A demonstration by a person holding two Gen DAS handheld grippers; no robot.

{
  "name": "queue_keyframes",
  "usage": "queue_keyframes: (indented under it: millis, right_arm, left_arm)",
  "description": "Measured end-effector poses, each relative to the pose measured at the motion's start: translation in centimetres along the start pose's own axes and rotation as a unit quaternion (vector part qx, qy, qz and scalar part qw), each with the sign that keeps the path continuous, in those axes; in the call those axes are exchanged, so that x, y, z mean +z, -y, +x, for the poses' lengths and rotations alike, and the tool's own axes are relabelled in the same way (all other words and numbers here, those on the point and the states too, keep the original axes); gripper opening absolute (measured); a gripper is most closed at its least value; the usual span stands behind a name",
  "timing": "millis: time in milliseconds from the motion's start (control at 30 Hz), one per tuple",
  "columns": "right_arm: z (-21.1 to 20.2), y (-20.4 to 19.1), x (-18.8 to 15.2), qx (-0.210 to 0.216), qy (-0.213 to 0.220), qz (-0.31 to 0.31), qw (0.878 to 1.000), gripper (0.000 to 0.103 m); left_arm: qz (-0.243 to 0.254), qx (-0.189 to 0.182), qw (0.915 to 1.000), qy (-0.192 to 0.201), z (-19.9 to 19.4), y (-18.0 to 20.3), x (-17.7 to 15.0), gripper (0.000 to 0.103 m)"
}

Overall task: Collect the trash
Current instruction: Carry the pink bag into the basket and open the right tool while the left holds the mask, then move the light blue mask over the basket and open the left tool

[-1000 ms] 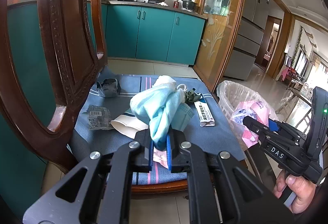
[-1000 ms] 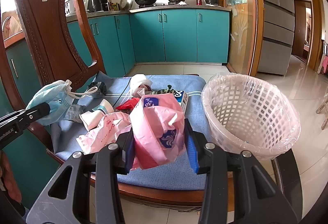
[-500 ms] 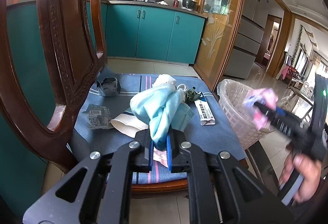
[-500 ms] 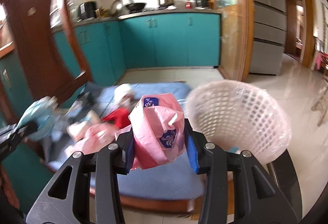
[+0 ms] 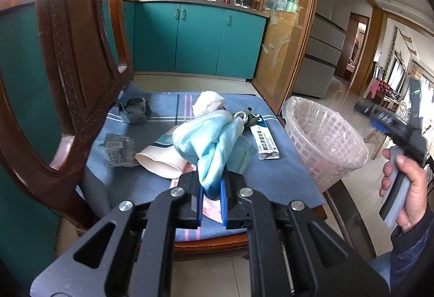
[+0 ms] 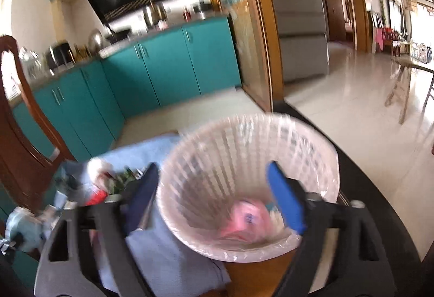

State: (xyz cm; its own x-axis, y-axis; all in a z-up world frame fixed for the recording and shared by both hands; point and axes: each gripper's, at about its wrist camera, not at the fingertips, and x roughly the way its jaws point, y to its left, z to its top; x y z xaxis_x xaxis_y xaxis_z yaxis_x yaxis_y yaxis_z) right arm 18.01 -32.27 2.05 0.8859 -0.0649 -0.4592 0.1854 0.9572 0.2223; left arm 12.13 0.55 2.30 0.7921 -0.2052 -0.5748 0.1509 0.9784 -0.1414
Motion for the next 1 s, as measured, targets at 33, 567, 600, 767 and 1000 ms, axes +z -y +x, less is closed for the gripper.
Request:
queue_keyframes:
  millis: [33, 567, 600, 767, 1000]
  right_arm:
    - [-0.9, -0.1, 0.1, 0.000, 0.015, 0.000, 1.000, 0.092]
    - [-5.4, 6.1, 0.7, -0.045, 0.118, 0.131, 0.983, 0.093]
    - [-5.2, 6.3, 0.7, -0.045, 0.115, 0.133, 0.983, 0.093]
    - [-4.9, 5.5, 0.5, -0.032, 0.098, 0.121, 0.987, 0.093]
    - [-3.8, 1.1, -0.6, 0.010, 0.053, 0.066, 0.996, 0.093]
  left_arm:
    - [0.001, -0.003, 1.0000, -0.002, 0.2, 0.3, -0.1, 0.011]
    - [0.075, -0.171, 0.9816, -0.039, 10.2, 20.3, 6.4, 0.039]
    - [0.079, -0.152, 0.9843, -0.042, 11.6, 21.1, 6.5, 0.071]
    - [0.024, -0.116, 0.9918, -0.049, 11.5, 17.6, 5.0, 0.084]
    - [0.011, -0.025, 0.9996, 0.003, 3.3, 7.5, 2.4, 0.097]
